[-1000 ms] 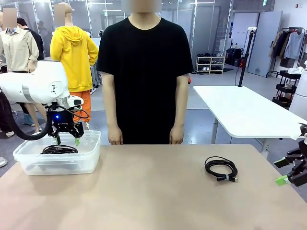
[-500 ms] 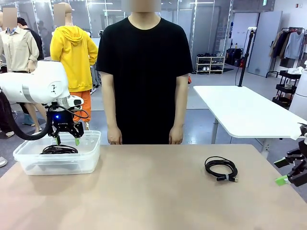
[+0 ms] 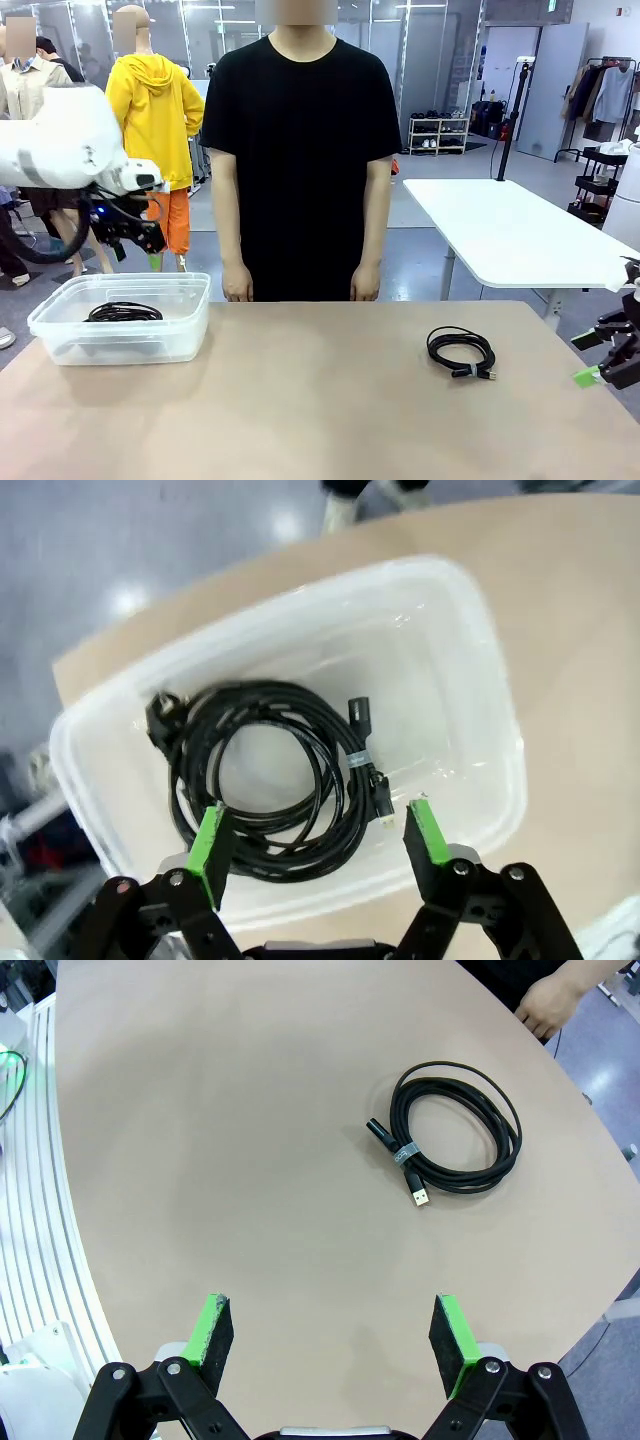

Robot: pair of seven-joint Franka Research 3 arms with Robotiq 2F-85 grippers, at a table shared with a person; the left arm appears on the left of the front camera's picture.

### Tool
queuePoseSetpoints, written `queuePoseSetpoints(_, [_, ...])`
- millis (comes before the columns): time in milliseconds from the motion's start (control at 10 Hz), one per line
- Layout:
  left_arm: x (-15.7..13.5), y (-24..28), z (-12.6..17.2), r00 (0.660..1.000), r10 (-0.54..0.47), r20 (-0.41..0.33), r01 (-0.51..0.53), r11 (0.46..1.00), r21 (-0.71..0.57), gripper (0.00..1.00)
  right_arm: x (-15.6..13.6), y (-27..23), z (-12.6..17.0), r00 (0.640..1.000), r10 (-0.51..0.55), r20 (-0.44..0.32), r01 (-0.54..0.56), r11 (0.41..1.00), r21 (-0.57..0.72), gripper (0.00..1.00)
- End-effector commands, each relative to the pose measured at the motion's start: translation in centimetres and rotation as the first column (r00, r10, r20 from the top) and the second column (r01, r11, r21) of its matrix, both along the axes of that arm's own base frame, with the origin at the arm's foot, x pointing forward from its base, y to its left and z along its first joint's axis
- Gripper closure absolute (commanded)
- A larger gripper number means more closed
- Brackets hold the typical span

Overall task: Organize and store the cables.
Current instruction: Place the USB Extension Cable into the Organizing box.

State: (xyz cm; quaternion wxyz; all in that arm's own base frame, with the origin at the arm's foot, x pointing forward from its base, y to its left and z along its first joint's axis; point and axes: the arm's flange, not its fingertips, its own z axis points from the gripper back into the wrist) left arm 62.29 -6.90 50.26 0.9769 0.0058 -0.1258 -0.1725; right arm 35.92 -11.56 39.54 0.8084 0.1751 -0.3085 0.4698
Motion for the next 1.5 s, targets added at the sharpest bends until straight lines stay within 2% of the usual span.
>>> queuePoseSetpoints(0, [-6.3,2.7,-0.2,0.975,-0.202,0.097,0.215,0.965,-0.151,0.13,0.2,-0.1,0.1,1.000,-0.002,0.003,0.002,1.000,0.017,0.00])
queuePoseSetpoints(200, [-11.8,4.8,0.0,0.900,-0.390,0.197,0.421,0.894,-0.152,0.13,0.2,-0.1,0.1,1.000,-0.002,0.003,0.002,1.000,0.017,0.00])
queuePoseSetpoints(300, [-14.1,6.3,0.0,0.882,-0.401,0.248,0.446,0.881,-0.161,0.07,0.2,-0.1,0.1,1.000,-0.002,0.003,0.002,1.000,0.017,0.00])
queuePoseSetpoints(400, [-16.3,7.9,0.0,0.888,-0.357,0.291,0.420,0.886,-0.196,0.00,0.2,-0.1,0.1,1.000,-0.002,0.003,0.002,1.000,0.017,0.00])
queuePoseSetpoints(600, [-19.5,10.7,-0.6,0.884,-0.303,0.357,0.417,0.856,-0.306,0.00,0.2,-0.1,0.1,1.000,-0.002,0.003,0.002,1.000,0.017,0.00])
queuePoseSetpoints(700, [-20.6,12.4,-1.2,0.882,-0.312,0.353,0.432,0.835,-0.340,0.00,0.2,-0.1,0.1,1.000,-0.002,0.003,0.002,1.000,0.017,0.00])
queuePoseSetpoints(800, [-21.6,14.6,-1.7,0.862,-0.357,0.360,0.481,0.800,-0.358,0.00,0.2,-0.1,0.1,1.000,-0.002,0.003,0.002,1.000,0.017,0.00])
queuePoseSetpoints(900, [-22.8,17.7,-1.8,0.856,-0.366,0.365,0.498,0.775,-0.390,0.00,0.2,-0.1,0.1,1.000,-0.002,0.003,0.002,1.000,0.017,0.00])
queuePoseSetpoints(1000, [-24.3,19.1,-1.9,0.829,-0.412,0.379,0.547,0.738,-0.394,0.00,0.2,-0.1,0.1,1.000,-0.002,0.003,0.002,1.000,0.017,0.00])
queuePoseSetpoints(1100, [-25.3,20.4,-2.3,0.808,-0.462,0.367,0.576,0.750,-0.324,0.00,0.2,-0.1,0.1,1.000,-0.002,0.003,0.002,1.000,0.017,0.00])
queuePoseSetpoints(1200, [-26.1,21.1,-2.7,0.768,-0.502,0.398,0.623,0.729,-0.284,0.00,0.2,-0.1,0.1,1.000,-0.002,0.003,0.002,1.000,0.017,0.00])
queuePoseSetpoints(1300, [-27.4,20.9,-3.4,0.732,-0.537,0.419,0.651,0.733,-0.199,0.00,0.2,-0.1,0.1,1.000,-0.002,0.003,0.002,1.000,0.017,0.00])
queuePoseSetpoints(1400, [-28.1,20.8,-3.8,0.712,-0.539,0.450,0.666,0.722,-0.187,0.00,0.2,-0.1,0.1,1.000,-0.002,0.003,0.002,1.000,0.017,0.00])
